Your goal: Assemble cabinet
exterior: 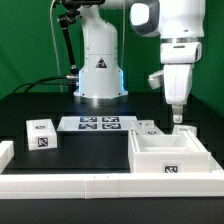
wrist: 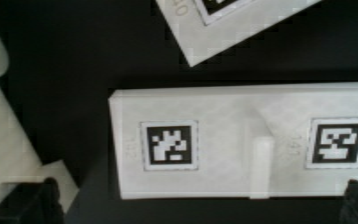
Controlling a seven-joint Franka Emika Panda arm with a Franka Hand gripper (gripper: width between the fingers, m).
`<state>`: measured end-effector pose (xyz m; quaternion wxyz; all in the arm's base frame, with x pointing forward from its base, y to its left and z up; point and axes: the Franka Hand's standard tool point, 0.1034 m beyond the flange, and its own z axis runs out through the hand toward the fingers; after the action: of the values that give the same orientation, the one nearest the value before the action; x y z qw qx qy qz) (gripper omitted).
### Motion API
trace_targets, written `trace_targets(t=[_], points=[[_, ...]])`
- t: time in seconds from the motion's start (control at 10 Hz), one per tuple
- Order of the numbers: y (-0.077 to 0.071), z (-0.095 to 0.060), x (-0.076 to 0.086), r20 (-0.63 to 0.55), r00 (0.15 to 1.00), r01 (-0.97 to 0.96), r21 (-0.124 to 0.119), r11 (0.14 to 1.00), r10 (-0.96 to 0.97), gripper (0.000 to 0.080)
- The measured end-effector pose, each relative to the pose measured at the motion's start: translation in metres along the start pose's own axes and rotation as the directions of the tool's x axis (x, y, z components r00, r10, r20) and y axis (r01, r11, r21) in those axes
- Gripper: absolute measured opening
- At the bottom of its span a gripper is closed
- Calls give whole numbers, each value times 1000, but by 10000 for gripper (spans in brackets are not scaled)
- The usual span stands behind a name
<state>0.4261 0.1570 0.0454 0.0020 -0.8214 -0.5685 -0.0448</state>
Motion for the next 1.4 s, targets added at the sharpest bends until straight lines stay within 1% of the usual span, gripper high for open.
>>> trace_targets(t=[0.1,0.2,0.5,0.7,0.8,1.0,1.1,1.2,1.3,1.4], points=[[-10,8,3,-15,1000,-1,4,1000,1,798],[-15,15,3,-18,1000,4,12,1000,-4,798],[-15,29,1,-10,1000,0,33,999,1,798],[-16,31,4,-9,1000,-8,36,999,8,798],[-16,31,7,-11,1000,-9,34,999,10,678],[-15,31,6,-10,1000,-11,35,999,11,402],[-16,31,5,-9,1000,-11,36,999,12,402],[-17,32,5,-9,1000,-11,38,999,11,203],[-17,33,4,-8,1000,-11,39,999,12,70],[-17,33,4,-8,1000,-11,38,999,12,70]])
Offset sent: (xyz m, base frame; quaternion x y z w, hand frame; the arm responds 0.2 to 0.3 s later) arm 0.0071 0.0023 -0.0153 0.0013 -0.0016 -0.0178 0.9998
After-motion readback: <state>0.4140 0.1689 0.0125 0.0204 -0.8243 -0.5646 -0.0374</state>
